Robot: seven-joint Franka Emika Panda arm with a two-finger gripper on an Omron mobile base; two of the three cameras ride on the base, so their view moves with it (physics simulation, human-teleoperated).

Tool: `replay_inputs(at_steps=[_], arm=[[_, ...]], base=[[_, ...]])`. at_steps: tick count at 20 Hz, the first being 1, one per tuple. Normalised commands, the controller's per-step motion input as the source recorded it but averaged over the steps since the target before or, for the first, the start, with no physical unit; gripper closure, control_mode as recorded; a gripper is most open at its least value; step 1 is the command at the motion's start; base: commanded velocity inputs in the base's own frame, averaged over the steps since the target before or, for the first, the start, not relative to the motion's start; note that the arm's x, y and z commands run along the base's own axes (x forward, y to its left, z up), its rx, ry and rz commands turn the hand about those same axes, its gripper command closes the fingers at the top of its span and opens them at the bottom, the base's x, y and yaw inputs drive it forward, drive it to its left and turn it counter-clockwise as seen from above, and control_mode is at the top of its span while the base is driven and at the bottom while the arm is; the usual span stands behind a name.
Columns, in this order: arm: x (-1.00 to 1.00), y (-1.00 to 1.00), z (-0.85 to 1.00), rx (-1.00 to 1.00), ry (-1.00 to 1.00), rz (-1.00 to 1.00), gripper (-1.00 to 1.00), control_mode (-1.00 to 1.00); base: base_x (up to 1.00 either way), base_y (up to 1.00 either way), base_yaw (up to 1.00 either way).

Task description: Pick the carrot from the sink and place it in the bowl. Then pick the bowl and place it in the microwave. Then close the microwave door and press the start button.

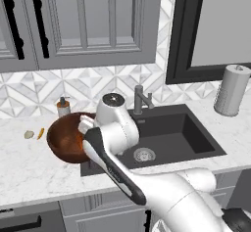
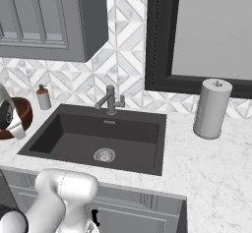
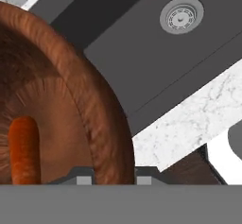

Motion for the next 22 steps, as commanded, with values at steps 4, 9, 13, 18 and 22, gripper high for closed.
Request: replay_inputs(at_steps=[4, 9, 13, 18, 22], arm=[[-0.22, -0.86, 0.73, 0.00, 0.00, -0.27, 1.00, -1.00], [-0.44, -0.81, 0.60, 0.00, 0.00, -0.29, 1.00, -1.00], [-0.61, -0.78, 0.56, 0.00, 0.00, -0.34, 1.00, -1.00], [-0.53, -0.78, 0.51, 0.00, 0.01, -0.37, 1.00, -1.00], [-0.26, -0.75, 0.42, 0.09, 0.02, -0.31, 1.00, -1.00]], base=[[0.00, 0.00, 0.00], [0.00, 0.00, 0.00], [0.00, 0.00, 0.00], [0.00, 0.00, 0.00], [0.00, 0.00, 0.00]])
